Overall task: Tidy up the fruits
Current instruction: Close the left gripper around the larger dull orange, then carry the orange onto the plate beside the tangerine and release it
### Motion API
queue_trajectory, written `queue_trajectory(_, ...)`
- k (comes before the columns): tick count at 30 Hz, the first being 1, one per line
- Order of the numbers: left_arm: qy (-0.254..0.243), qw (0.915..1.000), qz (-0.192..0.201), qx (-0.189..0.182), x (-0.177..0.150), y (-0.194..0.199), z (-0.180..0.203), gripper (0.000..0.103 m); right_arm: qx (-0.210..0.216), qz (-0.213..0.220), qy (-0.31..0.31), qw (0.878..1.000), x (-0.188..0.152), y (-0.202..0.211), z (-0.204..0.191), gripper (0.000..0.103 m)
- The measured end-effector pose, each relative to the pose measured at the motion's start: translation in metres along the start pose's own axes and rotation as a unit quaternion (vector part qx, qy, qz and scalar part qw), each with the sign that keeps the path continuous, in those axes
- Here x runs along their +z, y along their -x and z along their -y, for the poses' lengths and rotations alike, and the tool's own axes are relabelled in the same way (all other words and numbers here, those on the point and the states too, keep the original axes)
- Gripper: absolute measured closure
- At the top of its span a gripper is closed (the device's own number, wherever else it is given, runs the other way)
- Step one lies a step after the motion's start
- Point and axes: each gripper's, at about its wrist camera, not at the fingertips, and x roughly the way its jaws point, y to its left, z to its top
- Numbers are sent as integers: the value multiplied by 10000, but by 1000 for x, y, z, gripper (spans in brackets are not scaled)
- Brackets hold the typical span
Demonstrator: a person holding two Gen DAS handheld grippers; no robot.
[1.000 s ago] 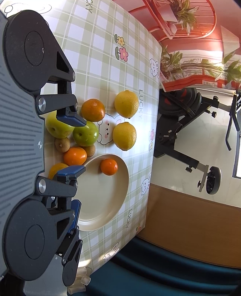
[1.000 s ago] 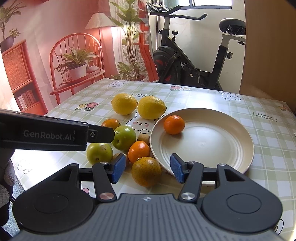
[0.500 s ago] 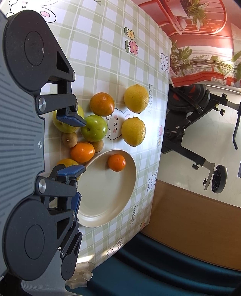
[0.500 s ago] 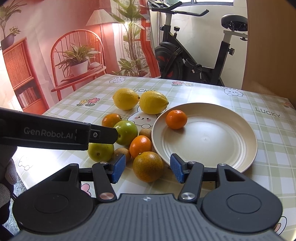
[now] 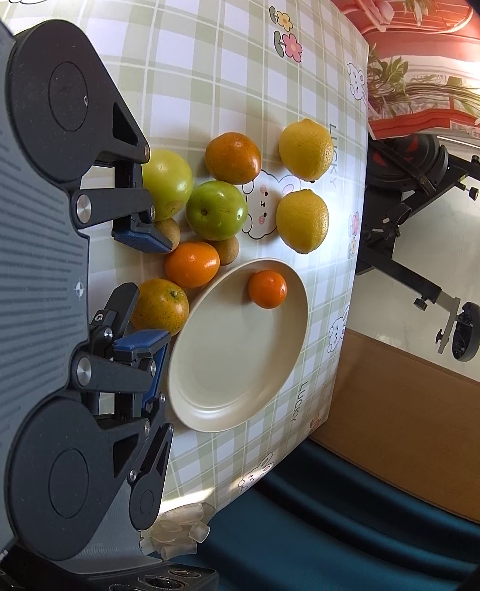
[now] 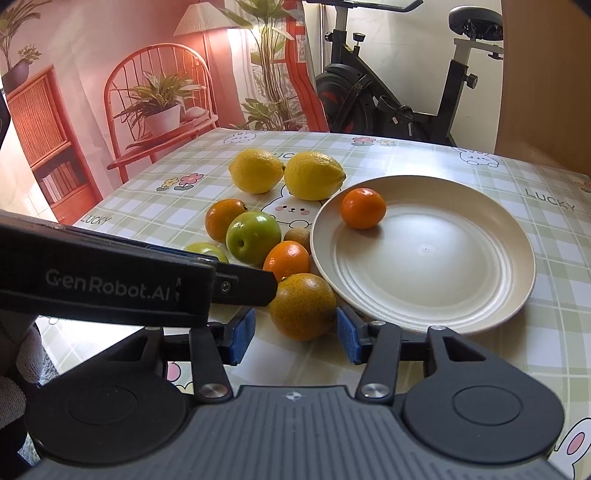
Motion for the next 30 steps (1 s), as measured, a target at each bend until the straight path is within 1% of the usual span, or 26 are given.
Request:
queue_trajectory(2,-2,10000,-73,-54,0,-6,1,56,5,3,-12,10000,0,-1,1,55)
queue_trajectory(4,-20,9998,-171,-38,0,-12,1,57,20,-2,-18,10000,0,-3,2,59)
queue_trajectory(10,131,9994,-249,-189,1,-22,-4,58,77,8,-16,10000,-2,-5,2,59)
queue_trajectory(11,124,9994,-258,-209,2,-24,-3,59,76,10,-21,10000,-2,-6,2,59)
queue_trajectory(12,109,9993,-264,-227,2,-25,-2,61,81,14,-28,10000,-2,-6,2,59)
queue_trajectory(14,17,9995,-258,-183,2,-25,1,61,76,19,-12,10000,-2,-6,1,59)
queue_trajectory(17,-104,9997,-182,-130,2,-22,7,61,79,31,-15,10000,-2,-4,2,59)
queue_trajectory(30,-467,9988,109,-89,13,-6,24,62,-48,366,69,9993,8,10,-3,60)
